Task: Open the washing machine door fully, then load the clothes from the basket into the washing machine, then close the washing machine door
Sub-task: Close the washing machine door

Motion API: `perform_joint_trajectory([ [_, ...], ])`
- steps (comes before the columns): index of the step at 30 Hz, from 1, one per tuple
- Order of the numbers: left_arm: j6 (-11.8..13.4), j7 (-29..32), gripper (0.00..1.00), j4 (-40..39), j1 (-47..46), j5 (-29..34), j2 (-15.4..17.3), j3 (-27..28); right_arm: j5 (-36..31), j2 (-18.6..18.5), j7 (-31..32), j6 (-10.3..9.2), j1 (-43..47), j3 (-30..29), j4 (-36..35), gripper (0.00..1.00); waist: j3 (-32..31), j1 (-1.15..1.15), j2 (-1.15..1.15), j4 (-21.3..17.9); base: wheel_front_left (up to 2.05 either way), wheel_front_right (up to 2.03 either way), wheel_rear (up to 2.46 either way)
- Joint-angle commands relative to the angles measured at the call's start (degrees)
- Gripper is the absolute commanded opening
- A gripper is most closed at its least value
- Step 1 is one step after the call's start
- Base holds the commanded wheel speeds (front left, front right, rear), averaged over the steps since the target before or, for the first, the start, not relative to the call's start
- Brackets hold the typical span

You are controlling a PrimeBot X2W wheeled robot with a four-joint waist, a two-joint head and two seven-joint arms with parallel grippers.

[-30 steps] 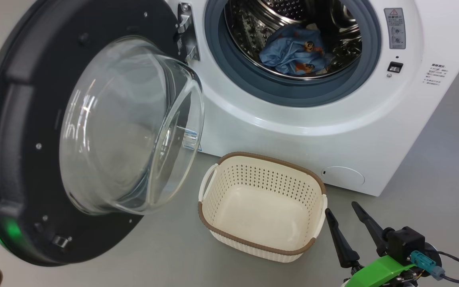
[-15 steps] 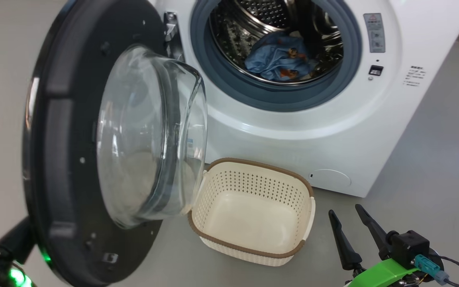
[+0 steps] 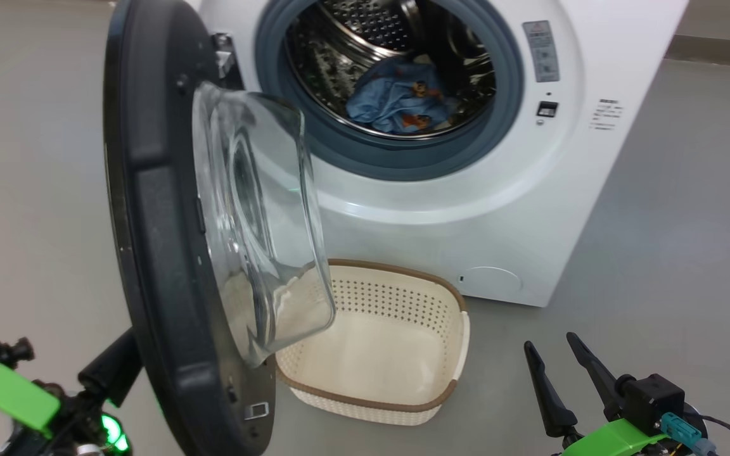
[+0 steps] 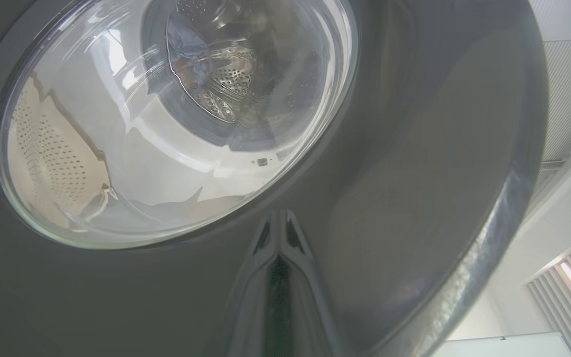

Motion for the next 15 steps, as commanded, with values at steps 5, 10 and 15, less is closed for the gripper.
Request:
perform_joint_trajectory([
  [5,-0.5,-5.5,0.0,-1.3,-3.0,-2.7,0.4,-3.7,0.7,-0.5,-0.3,0.09,-0.5,1.0,-1.6,1.0,-0.4,0.0,0.0,-3.1,0.0,0.0,0.0],
  [10,-1.8,-10.2,0.0,0.2,-5.1,-3.7,0.4,-9.1,0.7,-0.6,-0.3,0.09,-0.2,1.1,-1.7,1.0,-0.6,0.0,0.0,-5.7,0.0,0.0,0.0],
  [15,-3.4,-14.4,0.0,2.6,-7.8,-3.7,0.4,-14.2,0.7,-0.8,-0.3,0.09,0.1,1.1,-1.8,1.0,-0.7,0.0,0.0,-8.0,0.0,0.0,0.0],
])
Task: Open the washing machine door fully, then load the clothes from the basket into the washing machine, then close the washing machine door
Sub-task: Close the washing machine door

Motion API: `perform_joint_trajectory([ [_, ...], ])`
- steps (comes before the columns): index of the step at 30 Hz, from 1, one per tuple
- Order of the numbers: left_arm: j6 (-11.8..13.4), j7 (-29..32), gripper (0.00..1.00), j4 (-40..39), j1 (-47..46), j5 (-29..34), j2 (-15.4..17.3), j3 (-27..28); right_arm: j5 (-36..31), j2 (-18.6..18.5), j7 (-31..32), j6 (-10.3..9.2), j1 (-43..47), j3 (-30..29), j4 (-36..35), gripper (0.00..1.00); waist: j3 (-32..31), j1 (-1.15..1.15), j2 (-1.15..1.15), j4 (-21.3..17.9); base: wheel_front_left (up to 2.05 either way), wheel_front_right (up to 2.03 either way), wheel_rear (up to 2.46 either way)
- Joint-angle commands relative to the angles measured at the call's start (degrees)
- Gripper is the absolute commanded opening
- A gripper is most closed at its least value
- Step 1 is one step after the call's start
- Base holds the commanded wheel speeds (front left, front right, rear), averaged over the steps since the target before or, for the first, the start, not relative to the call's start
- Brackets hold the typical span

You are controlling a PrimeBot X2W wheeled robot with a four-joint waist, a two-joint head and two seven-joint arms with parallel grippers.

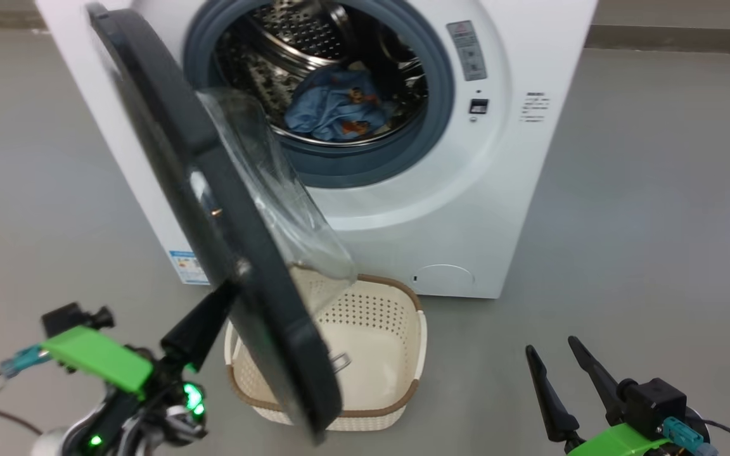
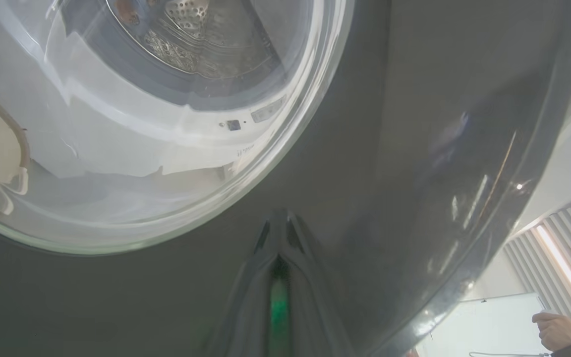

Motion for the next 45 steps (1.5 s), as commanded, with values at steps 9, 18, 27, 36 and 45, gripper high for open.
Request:
perform_joint_trajectory([
  [9,-4.6,-7.2,0.0,7.3,-10.8,-0.3,0.3,-7.9,0.6,-0.6,-0.3,0.09,-0.6,1.6,-1.4,1.0,0.6,0.0,0.0,-3.9,0.0,0.0,0.0],
  [18,-8.2,-12.6,0.0,19.4,-19.3,-1.1,0.2,-10.6,0.6,-0.7,-0.3,0.09,-1.3,2.6,-1.1,1.0,0.7,0.0,0.0,-7.8,0.0,0.0,0.0],
  [27,-10.2,-17.5,0.0,27.1,-26.5,-3.0,0.2,-13.4,0.6,-1.2,-0.3,0.09,-1.0,2.9,-1.2,1.0,0.5,0.0,0.0,-11.9,0.0,0.0,0.0],
  [36,-10.9,-21.9,0.0,34.7,-31.6,-2.9,0.2,-16.5,0.6,-1.4,-0.3,0.09,-1.0,2.6,-1.3,1.0,0.8,0.0,0.0,-14.4,0.0,0.0,0.0],
  [45,-10.9,-24.1,0.0,36.2,-30.7,-0.5,0.8,-16.7,0.5,-0.8,-0.3,0.09,-0.6,2.0,-1.4,1.0,0.6,0.0,0.0,-13.7,0.0,0.0,0.0],
])
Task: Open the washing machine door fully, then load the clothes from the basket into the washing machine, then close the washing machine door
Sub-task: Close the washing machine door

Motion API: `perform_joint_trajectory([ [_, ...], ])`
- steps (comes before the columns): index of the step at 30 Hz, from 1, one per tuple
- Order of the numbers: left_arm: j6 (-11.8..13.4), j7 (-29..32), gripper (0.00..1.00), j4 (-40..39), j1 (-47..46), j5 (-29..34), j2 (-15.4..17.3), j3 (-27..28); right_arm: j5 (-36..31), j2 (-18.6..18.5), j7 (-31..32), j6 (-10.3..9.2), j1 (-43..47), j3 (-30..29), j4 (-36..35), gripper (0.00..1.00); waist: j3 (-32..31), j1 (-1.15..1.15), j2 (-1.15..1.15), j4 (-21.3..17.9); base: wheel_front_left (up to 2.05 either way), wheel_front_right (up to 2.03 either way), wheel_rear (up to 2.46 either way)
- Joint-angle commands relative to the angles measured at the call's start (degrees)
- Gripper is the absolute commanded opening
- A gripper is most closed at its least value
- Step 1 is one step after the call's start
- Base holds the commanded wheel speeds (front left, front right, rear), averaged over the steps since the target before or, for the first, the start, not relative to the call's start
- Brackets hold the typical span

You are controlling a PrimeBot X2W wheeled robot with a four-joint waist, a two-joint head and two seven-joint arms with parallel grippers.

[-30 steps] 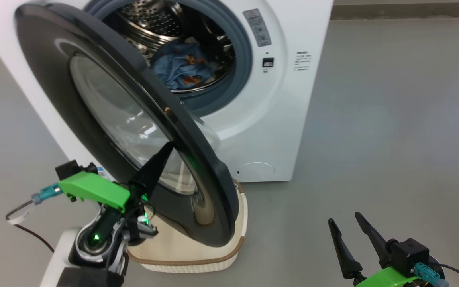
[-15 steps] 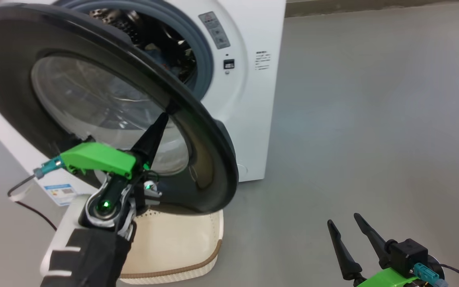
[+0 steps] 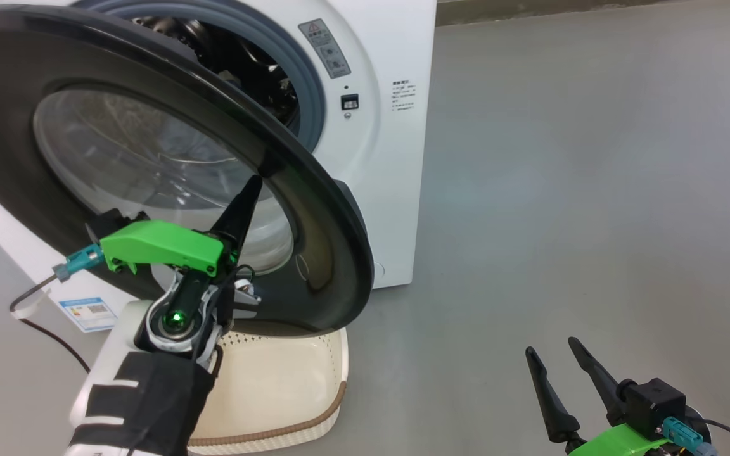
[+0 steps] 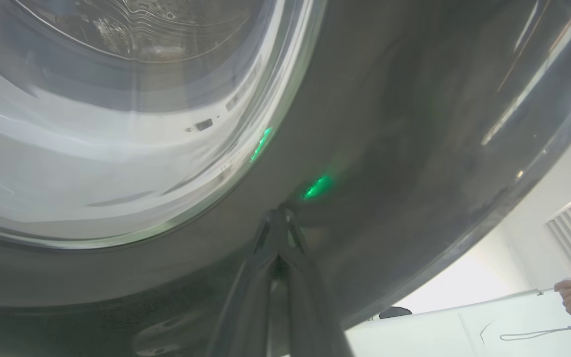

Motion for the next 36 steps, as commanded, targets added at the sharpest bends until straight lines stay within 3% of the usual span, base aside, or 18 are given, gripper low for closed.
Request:
perform_joint_trajectory([
  [1,-0.6,-1.0,0.0,-1.7,-0.8,1.3,1.8,1.2,0.5,0.2,-0.3,0.09,-0.9,1.2,-1.5,1.0,-0.2,0.0,0.0,0.8,0.0,0.0,0.0],
  [7,-0.6,-4.6,0.0,-3.0,1.8,6.5,3.9,-0.5,0.4,0.6,-0.3,0.09,-0.7,0.9,-1.7,1.0,-0.4,0.0,0.0,1.9,0.0,0.0,0.0],
  [8,-0.6,-5.7,0.06,-3.3,2.4,7.8,4.4,-0.9,0.4,0.6,-0.3,0.09,-0.6,0.8,-1.7,1.0,-0.5,0.0,0.0,2.1,0.0,0.0,0.0],
  [9,-0.6,-6.9,0.31,-3.5,3.1,9.1,4.9,-1.2,0.5,0.6,-0.3,0.09,-0.6,0.7,-1.7,1.0,-0.6,0.0,0.0,2.2,0.0,0.0,0.0],
  [10,-0.6,-8.1,0.44,-3.6,3.8,10.5,5.5,-1.6,0.5,0.7,-0.3,0.09,-0.5,0.7,-1.7,1.0,-0.7,0.0,0.0,2.3,0.0,0.0,0.0],
  [12,-0.4,-10.6,0.85,-4.1,5.3,14.4,7.2,-3.0,0.6,0.7,-0.3,0.09,-0.4,0.7,-1.7,1.0,-0.9,0.0,0.0,2.4,0.0,0.0,0.0],
  [13,0.1,-12.5,1.0,-4.4,6.1,17.1,8.2,-3.9,0.6,0.7,-0.3,0.09,-0.4,0.7,-1.7,1.0,-1.0,0.0,0.0,2.4,0.0,0.0,0.0],
  [22,6.2,-21.4,1.0,-8.2,15.6,36.2,15.1,-6.4,1.0,0.9,-0.3,0.09,-0.2,0.4,-2.3,1.0,-1.2,0.0,0.0,2.3,0.0,0.0,0.0],
  [30,9.6,-21.6,1.0,-16.4,25.6,55.9,14.8,4.8,0.5,1.0,-0.3,0.09,-0.7,0.2,-3.5,1.0,-0.7,0.0,0.0,2.3,0.0,0.0,0.0],
  [36,8.3,-21.6,1.0,-20.1,32.6,67.6,13.8,12.0,0.3,1.1,-0.3,0.09,-1.1,0.1,-4.1,1.0,-0.7,0.0,0.0,2.1,0.0,0.0,0.0],
])
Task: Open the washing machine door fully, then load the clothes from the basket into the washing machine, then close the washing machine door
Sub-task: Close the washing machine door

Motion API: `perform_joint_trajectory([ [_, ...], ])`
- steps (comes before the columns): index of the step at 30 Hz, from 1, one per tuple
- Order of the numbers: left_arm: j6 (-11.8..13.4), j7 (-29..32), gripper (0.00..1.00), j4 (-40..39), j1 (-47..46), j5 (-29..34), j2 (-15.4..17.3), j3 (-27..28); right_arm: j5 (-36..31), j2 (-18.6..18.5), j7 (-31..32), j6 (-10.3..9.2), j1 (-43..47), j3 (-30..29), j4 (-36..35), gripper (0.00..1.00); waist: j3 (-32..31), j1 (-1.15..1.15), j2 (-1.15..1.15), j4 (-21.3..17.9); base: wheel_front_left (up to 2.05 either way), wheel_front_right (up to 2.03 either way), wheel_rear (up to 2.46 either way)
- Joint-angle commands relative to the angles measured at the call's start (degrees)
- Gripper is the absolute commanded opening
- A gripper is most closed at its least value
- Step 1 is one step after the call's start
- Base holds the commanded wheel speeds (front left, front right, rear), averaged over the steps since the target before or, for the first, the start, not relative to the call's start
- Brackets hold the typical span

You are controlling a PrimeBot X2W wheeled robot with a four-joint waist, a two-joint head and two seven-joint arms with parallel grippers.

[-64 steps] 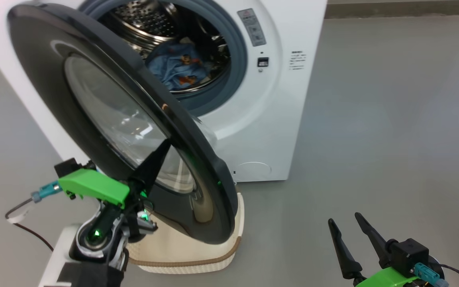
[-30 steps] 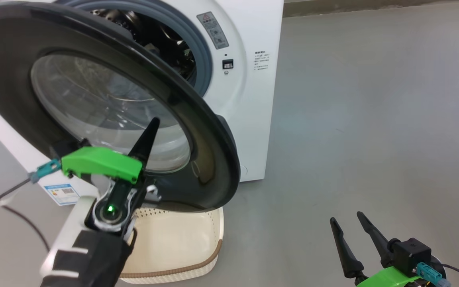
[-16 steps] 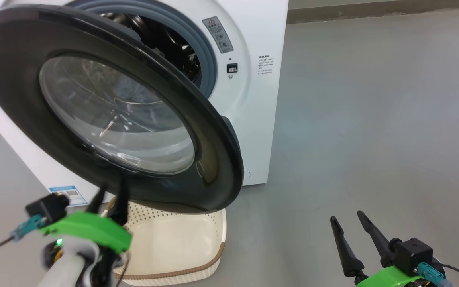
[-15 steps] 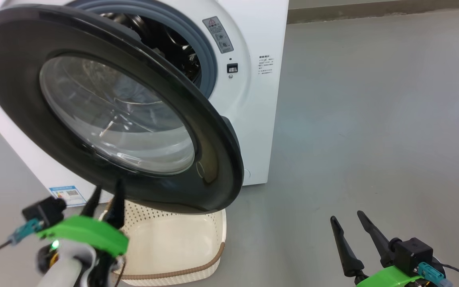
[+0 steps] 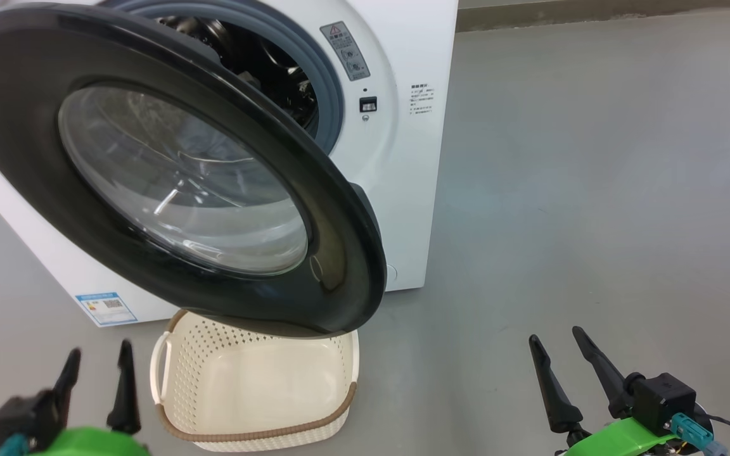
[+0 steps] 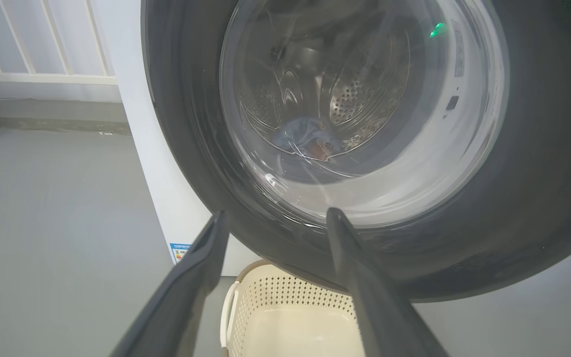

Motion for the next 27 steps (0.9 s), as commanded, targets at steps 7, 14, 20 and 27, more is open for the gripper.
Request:
perform_joint_trajectory([
  [7,-3.4,-0.7,1.0,-2.8,3.9,7.1,-1.7,9.6,-0.8,-0.2,-0.3,0.09,-1.2,1.0,-1.8,1.0,-0.3,0.0,0.0,0.4,0.0,0.0,0.0],
  [14,-5.9,-0.7,1.0,-3.0,5.4,10.0,-4.4,13.6,-1.3,-0.4,-0.3,0.09,-1.3,0.6,-1.6,1.0,-0.2,0.0,0.0,0.7,0.0,0.0,0.0],
  [20,-7.1,-0.7,1.0,-3.2,5.9,11.6,-5.8,15.3,-1.7,-0.3,-0.3,0.09,-1.4,-0.1,-1.1,1.0,-0.3,0.0,0.0,0.8,0.0,0.0,0.0],
  [27,-8.2,-0.7,1.0,-3.4,6.4,13.0,-7.3,16.9,-2.1,-0.2,-0.3,0.09,-2.3,-0.7,0.1,1.0,-0.2,0.0,0.0,0.9,0.0,0.0,0.0],
])
